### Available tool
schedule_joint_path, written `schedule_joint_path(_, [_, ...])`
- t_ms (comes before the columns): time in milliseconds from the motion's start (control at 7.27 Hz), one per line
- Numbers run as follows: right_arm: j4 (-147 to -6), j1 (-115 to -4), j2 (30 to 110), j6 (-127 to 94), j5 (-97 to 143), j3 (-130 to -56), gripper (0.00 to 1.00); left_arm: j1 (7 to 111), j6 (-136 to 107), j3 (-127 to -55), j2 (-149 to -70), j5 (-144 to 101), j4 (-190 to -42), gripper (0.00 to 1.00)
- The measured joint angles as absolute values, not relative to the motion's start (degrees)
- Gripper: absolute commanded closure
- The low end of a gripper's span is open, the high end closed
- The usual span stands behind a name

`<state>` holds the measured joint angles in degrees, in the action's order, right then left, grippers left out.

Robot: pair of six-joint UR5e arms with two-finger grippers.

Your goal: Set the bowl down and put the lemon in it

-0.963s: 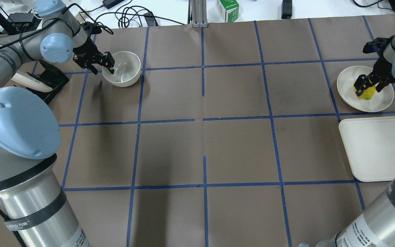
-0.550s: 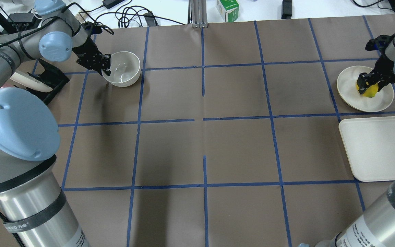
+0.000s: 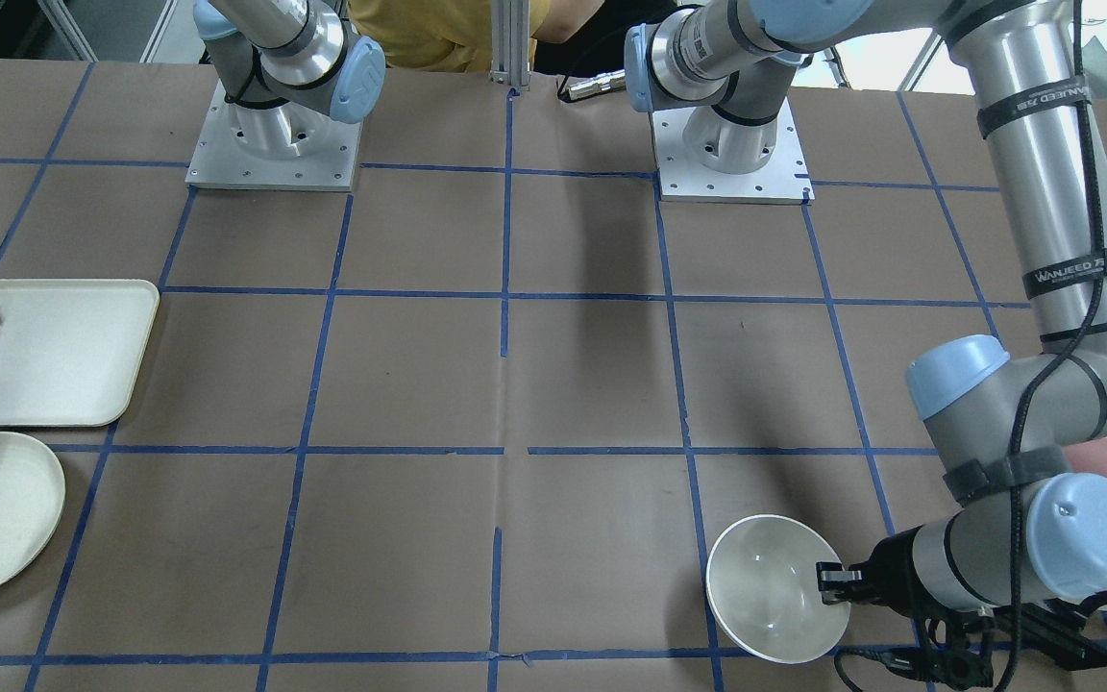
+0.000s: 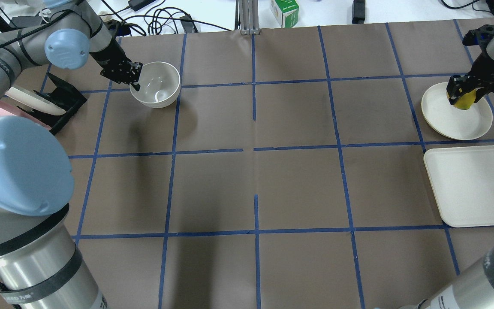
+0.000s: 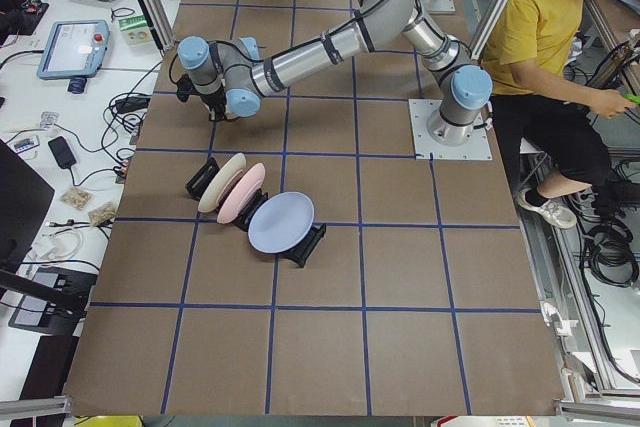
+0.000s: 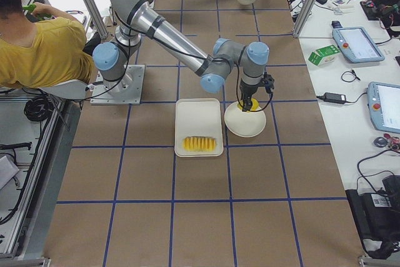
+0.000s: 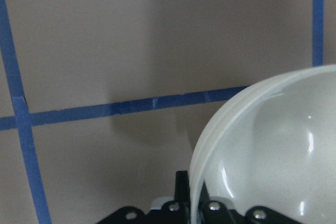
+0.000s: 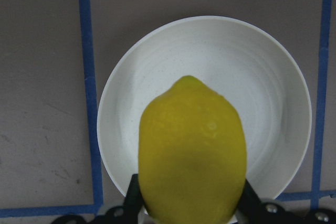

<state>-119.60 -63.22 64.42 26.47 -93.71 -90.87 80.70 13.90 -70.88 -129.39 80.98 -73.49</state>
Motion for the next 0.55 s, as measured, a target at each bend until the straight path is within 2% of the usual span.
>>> schedule_joint_path(275, [-118.42,-64.38,65.84,25.15,-93.46,-90.82,1.00,90.11,2.00,-72.77,-126.87,79.07,-73.28,1.00])
schedule_joint_path(550, [-113.97,-67.97,69.47,22.27,-93.41,-90.61,1.00,97.03,-7.17,-78.77,-123.92,78.99,-71.16,1.00])
